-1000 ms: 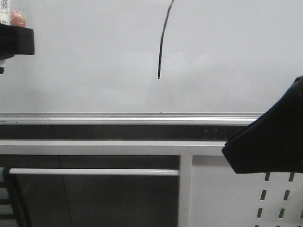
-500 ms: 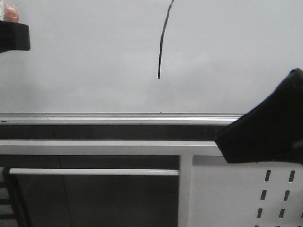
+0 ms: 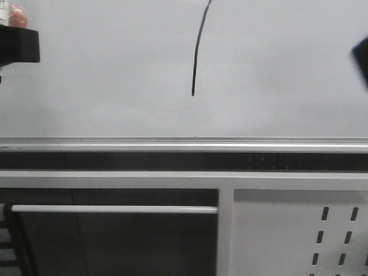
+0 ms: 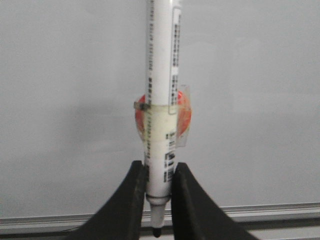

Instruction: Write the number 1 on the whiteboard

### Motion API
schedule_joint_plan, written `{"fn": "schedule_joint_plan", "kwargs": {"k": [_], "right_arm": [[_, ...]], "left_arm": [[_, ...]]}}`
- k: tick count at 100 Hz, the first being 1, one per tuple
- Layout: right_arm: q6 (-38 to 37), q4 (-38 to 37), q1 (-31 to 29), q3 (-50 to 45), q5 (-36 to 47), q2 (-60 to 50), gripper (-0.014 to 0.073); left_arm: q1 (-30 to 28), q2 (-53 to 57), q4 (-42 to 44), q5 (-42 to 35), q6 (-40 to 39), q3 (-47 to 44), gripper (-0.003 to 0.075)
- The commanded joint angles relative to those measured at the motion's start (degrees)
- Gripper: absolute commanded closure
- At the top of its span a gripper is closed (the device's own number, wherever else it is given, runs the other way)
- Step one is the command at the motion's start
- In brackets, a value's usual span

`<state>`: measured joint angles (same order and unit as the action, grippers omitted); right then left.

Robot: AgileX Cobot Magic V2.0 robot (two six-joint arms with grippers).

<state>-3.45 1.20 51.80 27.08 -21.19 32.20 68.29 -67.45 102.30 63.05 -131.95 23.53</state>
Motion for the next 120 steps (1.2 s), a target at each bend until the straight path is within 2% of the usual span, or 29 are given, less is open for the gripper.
{"fn": "schedule_joint_plan", "kwargs": {"k": [1, 15, 27, 45, 68, 96, 113, 120], "right_arm": [[0.1, -2.4, 0.1, 1.0, 1.5, -7.9, 0.0673], [0.1, -5.0, -0.1, 0.8, -5.1, -17.1, 0.0673], [0.1, -5.4, -0.1, 0.6, -5.5, -20.8, 0.0673], [0.1, -5.2, -0.1, 0.6, -5.6, -21.8, 0.0673], [0.1, -5.2, -0.1, 0.6, -5.6, -21.8, 0.0673], [0.1, -5.2, -0.1, 0.6, -5.6, -21.8, 0.0673], [0.1, -5.2, -0.1, 0.6, -5.6, -21.8, 0.0673], [0.1, -5.2, -0.1, 0.6, -5.6, -21.8, 0.0673]], "left_arm": [[1.7, 0.6, 4.4, 3.7, 1.2, 1.9, 0.0737], [3.1, 0.6, 4.4, 4.5, 2.8, 2.5, 0.0737], [3.1, 0.6, 4.4, 5.3, 2.8, 2.9, 0.0737], [3.1, 0.6, 4.4, 6.3, 2.9, 3.0, 0.0737], [3.1, 0.6, 4.4, 6.3, 6.7, 4.7, 0.0737], [3.1, 0.8, 4.4, 3.9, 18.9, 9.5, 0.0737], [2.4, 4.5, 4.4, -2.9, 23.6, 9.7, 0.0738], [2.4, 6.4, 4.4, -5.4, 28.0, 9.7, 0.0738]]}}
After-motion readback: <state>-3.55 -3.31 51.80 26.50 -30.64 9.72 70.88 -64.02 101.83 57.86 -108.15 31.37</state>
